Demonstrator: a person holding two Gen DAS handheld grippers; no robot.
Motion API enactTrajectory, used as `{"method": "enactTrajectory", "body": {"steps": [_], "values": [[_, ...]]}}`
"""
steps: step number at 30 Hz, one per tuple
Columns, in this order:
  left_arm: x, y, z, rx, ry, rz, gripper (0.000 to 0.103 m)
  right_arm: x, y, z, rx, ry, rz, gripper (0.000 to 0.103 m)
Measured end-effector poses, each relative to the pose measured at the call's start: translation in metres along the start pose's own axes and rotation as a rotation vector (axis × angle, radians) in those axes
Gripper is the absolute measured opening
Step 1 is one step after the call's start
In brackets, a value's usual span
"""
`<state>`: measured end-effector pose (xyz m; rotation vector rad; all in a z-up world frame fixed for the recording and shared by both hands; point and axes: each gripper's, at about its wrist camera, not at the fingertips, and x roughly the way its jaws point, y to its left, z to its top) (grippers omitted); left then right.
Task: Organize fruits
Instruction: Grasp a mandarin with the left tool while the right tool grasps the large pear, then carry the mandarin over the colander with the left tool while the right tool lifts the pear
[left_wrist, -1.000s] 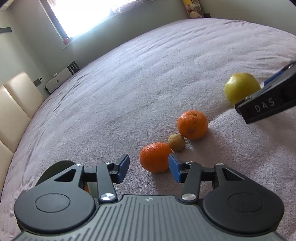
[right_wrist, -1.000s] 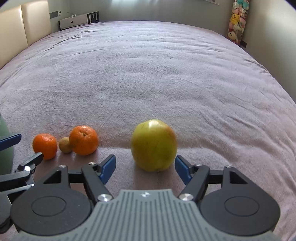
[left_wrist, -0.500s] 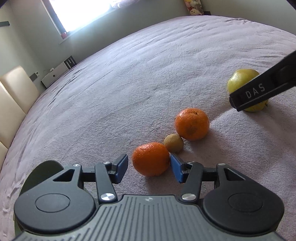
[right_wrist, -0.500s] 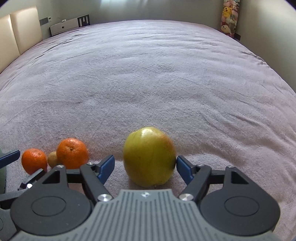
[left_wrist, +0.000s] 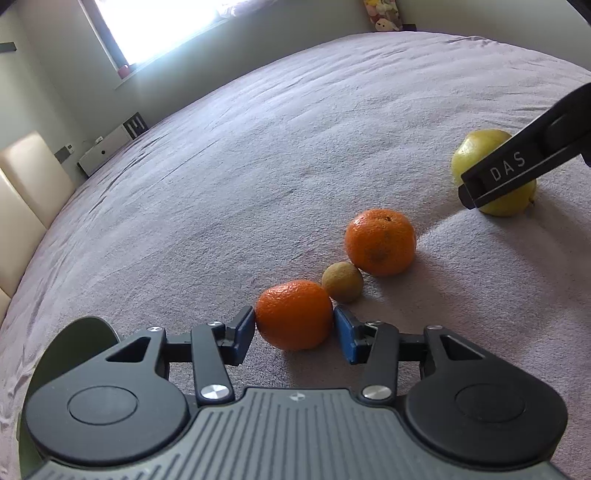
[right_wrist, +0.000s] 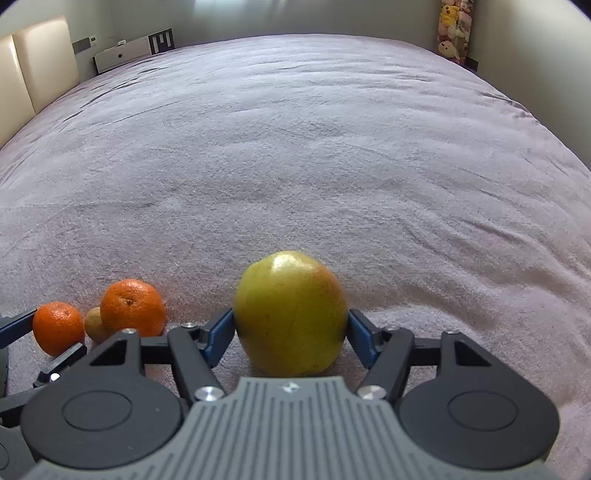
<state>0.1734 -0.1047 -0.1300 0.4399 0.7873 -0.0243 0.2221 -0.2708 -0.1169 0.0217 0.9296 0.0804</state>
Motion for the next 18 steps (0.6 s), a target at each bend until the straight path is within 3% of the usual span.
{"method": "enactTrajectory", "body": {"steps": [18], "values": [[-0.018,0.014,0.007,-0.072,-0.006,-0.02,0.051,-0.012,0.009,-0.003,-0.001,0.007,-0.006,0.063]]}}
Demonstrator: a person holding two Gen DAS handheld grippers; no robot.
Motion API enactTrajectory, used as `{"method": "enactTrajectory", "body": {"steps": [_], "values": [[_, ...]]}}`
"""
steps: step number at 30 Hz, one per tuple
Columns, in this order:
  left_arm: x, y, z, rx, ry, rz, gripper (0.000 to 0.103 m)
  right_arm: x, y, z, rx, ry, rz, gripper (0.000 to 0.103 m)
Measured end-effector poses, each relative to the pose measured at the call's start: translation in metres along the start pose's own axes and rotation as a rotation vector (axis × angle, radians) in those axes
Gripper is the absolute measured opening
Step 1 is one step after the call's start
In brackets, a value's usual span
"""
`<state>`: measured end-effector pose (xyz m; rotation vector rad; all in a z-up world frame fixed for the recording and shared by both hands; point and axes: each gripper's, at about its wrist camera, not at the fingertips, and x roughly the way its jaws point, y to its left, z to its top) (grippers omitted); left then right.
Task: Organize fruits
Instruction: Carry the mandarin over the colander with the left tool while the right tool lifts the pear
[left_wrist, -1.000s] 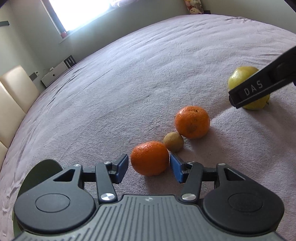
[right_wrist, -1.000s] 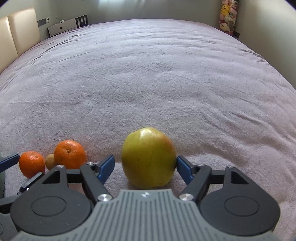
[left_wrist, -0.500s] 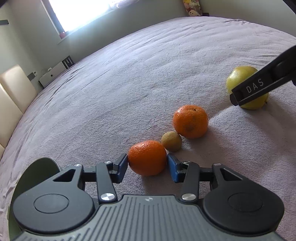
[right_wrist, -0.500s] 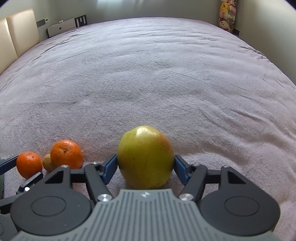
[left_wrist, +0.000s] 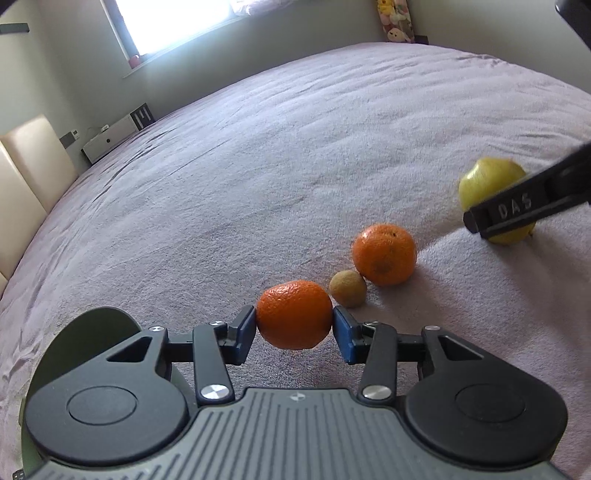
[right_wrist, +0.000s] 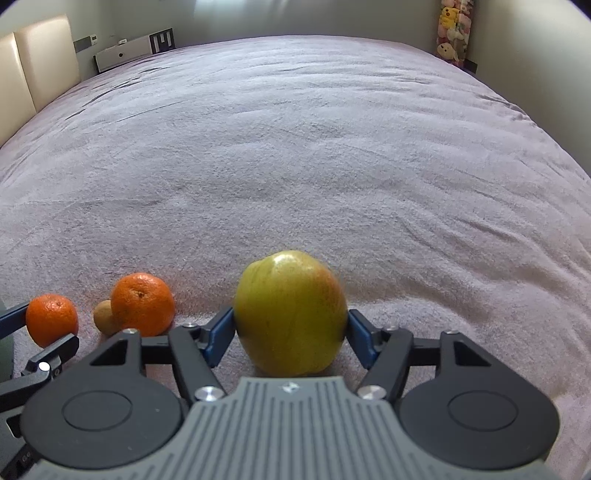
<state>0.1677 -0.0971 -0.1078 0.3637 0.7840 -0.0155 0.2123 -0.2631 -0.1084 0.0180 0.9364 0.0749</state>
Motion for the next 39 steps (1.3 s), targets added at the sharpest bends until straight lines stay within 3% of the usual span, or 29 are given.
{"method": "enactTrajectory", "body": {"steps": [10,20,32,39], "values": [[-0.034,0.007,0.01,-0.055,-0.038,-0.062,0.051,-0.023,0.006,-0.006,0.015,0.008,0.032,0.063],[-0.077,0.036,0.013,-0.12,-0.061,-0.086,0.051,-0.069,0.03,-0.002,-0.025,-0.042,0.098,0.063],[-0.117,0.085,0.006,-0.23,-0.059,-0.068,0.051,-0.13,0.076,-0.001,-0.102,-0.108,0.22,0.063],[-0.128,0.119,-0.012,-0.326,0.001,-0.08,0.051,-0.152,0.108,-0.008,-0.166,-0.125,0.286,0.063]]}}
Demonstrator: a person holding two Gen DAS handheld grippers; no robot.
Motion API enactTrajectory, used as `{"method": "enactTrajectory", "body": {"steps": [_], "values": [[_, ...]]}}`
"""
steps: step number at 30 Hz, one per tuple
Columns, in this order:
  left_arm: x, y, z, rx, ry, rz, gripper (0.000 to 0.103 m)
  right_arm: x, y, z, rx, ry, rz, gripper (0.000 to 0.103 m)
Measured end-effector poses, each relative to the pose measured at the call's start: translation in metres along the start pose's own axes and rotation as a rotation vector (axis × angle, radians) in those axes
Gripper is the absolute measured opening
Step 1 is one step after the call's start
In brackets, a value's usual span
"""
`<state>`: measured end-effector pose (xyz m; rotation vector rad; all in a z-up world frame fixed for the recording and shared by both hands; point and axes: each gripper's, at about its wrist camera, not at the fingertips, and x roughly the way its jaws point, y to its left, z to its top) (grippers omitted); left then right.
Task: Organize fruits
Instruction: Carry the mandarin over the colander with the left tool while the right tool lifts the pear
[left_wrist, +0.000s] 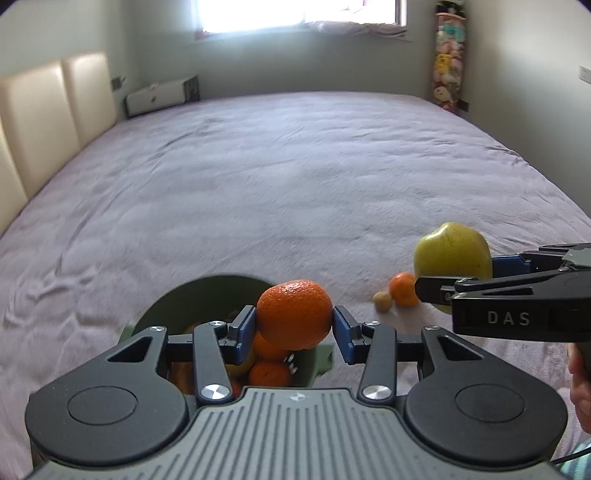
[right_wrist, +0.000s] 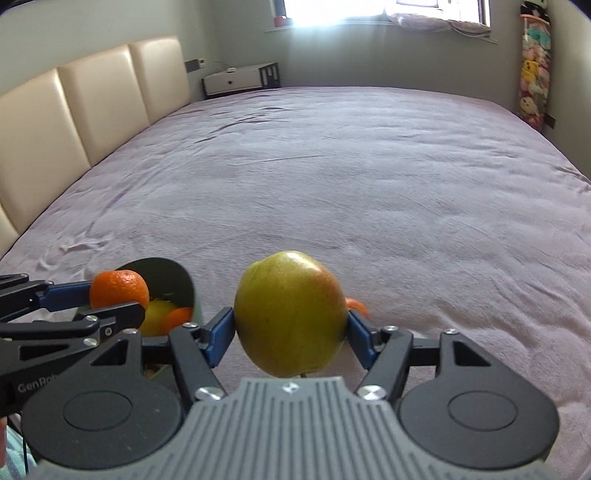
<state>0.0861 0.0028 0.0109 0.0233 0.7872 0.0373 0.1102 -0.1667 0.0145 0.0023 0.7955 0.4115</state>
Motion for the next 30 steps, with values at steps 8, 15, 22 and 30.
{"method": "enactTrajectory", "body": {"steps": [8,15,22,30], "values": [[0.004,0.045,-0.007,-0.135,0.104,-0.014,0.051,0.006,0.034,0.001,-0.078,0.018,0.068,0.063],[0.019,0.083,-0.021,-0.323,0.215,-0.064,0.051,0.021,0.051,0.003,-0.121,0.04,0.1,0.063],[0.04,0.101,-0.035,-0.471,0.3,-0.171,0.051,0.037,0.058,0.0,-0.135,0.064,0.111,0.063],[0.067,0.093,-0.043,-0.52,0.365,-0.218,0.051,0.044,0.056,-0.002,-0.128,0.076,0.108,0.063]]}}
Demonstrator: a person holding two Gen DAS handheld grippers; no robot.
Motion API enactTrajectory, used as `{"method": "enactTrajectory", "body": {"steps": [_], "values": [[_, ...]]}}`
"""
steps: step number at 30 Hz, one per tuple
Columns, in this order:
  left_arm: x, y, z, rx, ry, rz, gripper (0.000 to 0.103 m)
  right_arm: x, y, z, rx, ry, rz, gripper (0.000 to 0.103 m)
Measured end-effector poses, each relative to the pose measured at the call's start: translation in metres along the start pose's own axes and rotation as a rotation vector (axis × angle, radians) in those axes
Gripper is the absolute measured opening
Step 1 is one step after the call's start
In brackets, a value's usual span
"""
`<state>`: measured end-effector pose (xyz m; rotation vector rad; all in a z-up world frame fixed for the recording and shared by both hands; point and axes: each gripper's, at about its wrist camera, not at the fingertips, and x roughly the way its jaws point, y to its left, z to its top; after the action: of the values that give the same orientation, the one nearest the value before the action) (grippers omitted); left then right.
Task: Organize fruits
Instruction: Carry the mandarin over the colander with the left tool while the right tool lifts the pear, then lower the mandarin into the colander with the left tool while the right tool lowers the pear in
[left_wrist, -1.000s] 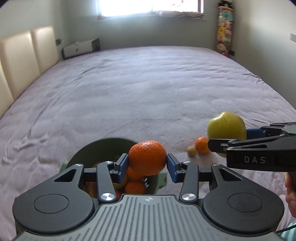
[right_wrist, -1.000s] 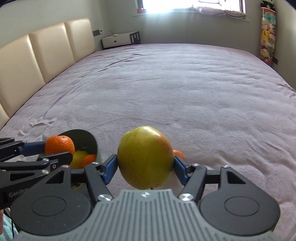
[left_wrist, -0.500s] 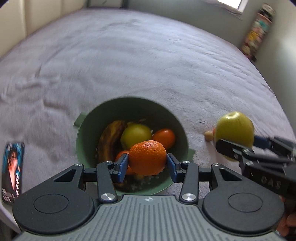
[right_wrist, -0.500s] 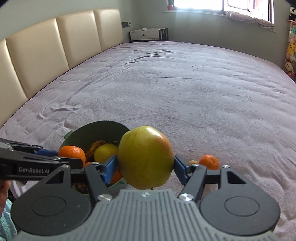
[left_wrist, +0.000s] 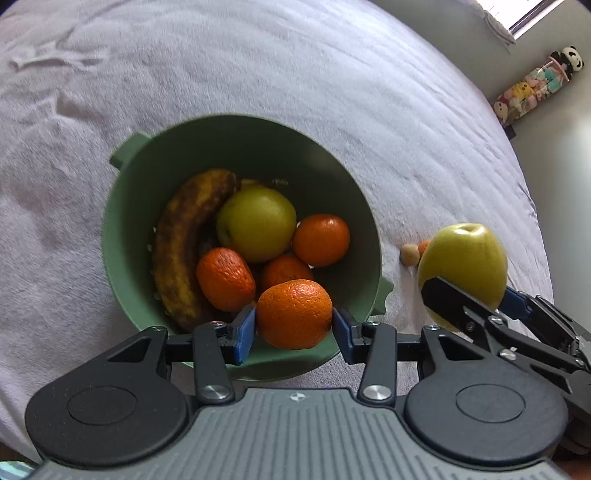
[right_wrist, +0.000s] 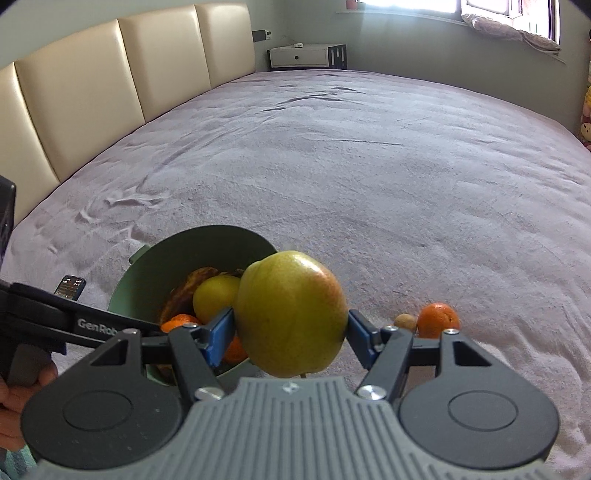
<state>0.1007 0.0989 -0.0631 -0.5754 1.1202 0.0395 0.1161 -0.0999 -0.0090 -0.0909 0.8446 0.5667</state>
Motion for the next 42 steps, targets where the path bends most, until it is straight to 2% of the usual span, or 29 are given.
{"method": "enactTrajectory", "body": {"steps": [14,23,26,31,37,42], "values": [[0.022,-0.008,-0.002,0.031,0.06,0.082,0.051,0.013,-0.005,-0.001,0.023,0.021,-0.002,0.063],[0.018,-0.006,0.0,0.018,0.06,0.07,0.058,0.015,-0.003,-0.002,0.011,0.029,-0.008,0.063],[0.009,-0.007,0.001,0.029,0.035,0.064,0.059,0.014,-0.003,-0.001,0.008,0.024,-0.009,0.063],[-0.015,-0.006,0.003,0.043,-0.052,0.112,0.059,0.011,0.002,0.0,-0.01,0.013,-0.003,0.063],[-0.037,0.012,0.011,-0.06,-0.178,0.168,0.06,0.01,0.017,0.002,-0.069,0.008,0.034,0.063],[-0.04,0.025,0.017,-0.128,-0.218,0.209,0.06,0.015,0.034,0.006,-0.125,0.023,0.056,0.063]]}}
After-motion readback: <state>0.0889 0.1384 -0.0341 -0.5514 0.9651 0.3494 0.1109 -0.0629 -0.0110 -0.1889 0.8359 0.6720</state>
